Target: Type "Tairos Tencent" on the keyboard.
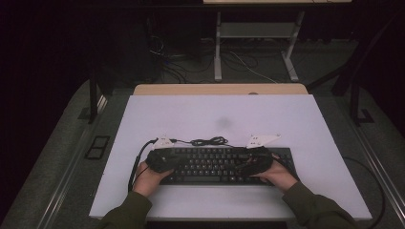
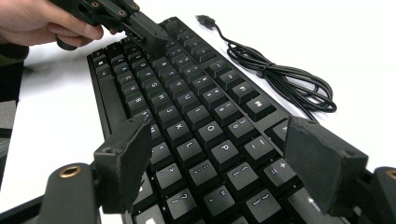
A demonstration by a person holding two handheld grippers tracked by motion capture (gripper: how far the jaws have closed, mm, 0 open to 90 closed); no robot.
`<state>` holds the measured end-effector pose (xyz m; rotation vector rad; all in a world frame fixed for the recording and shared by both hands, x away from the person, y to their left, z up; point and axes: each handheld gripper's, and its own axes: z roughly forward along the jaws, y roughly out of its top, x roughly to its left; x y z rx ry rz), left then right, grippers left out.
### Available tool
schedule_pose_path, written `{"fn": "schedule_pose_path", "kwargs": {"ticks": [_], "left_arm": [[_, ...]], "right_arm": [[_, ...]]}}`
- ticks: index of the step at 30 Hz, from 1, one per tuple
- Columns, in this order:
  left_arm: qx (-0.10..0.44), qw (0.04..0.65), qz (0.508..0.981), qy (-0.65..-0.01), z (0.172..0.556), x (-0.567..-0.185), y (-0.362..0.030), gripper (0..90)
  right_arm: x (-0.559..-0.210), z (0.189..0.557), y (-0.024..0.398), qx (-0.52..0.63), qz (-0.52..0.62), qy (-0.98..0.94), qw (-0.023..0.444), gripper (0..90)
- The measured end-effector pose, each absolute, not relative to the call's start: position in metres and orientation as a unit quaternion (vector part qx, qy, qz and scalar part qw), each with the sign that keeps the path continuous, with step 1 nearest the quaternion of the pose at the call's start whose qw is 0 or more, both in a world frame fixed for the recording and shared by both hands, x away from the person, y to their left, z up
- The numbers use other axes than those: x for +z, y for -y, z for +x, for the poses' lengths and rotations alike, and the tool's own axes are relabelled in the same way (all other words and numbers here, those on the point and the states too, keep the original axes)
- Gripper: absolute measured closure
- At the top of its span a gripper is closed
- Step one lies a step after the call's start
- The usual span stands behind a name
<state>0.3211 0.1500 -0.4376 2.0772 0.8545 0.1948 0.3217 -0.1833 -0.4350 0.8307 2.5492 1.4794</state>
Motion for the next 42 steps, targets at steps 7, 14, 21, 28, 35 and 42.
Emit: {"fn": "schedule_pose_path", "kwargs": {"ticks": [7,14,21,28,35,42], "left_arm": [[0.077,0.423,0.836,-0.342,0.321,-0.439,-0.148,88.5],[0.082,0.421,0.838,-0.338,0.321,-0.438,-0.149,88.5],[0.082,0.431,0.833,-0.339,0.320,-0.435,-0.152,88.4],[0.083,0.446,0.826,-0.335,0.316,-0.431,-0.154,85.1],[0.084,0.455,0.822,-0.333,0.313,-0.428,-0.156,72.3],[0.083,0.458,0.820,-0.334,0.310,-0.427,-0.156,59.4]], "right_arm": [[-0.435,0.321,0.184,0.482,0.272,-0.832,0.042,23.3],[-0.434,0.321,0.184,0.483,0.270,-0.832,0.042,23.3],[-0.433,0.321,0.184,0.485,0.271,-0.831,0.042,23.4],[-0.430,0.322,0.184,0.486,0.272,-0.829,0.046,21.2],[-0.426,0.325,0.182,0.487,0.272,-0.829,0.034,19.8],[-0.424,0.326,0.178,0.485,0.269,-0.832,0.031,23.4]]}}
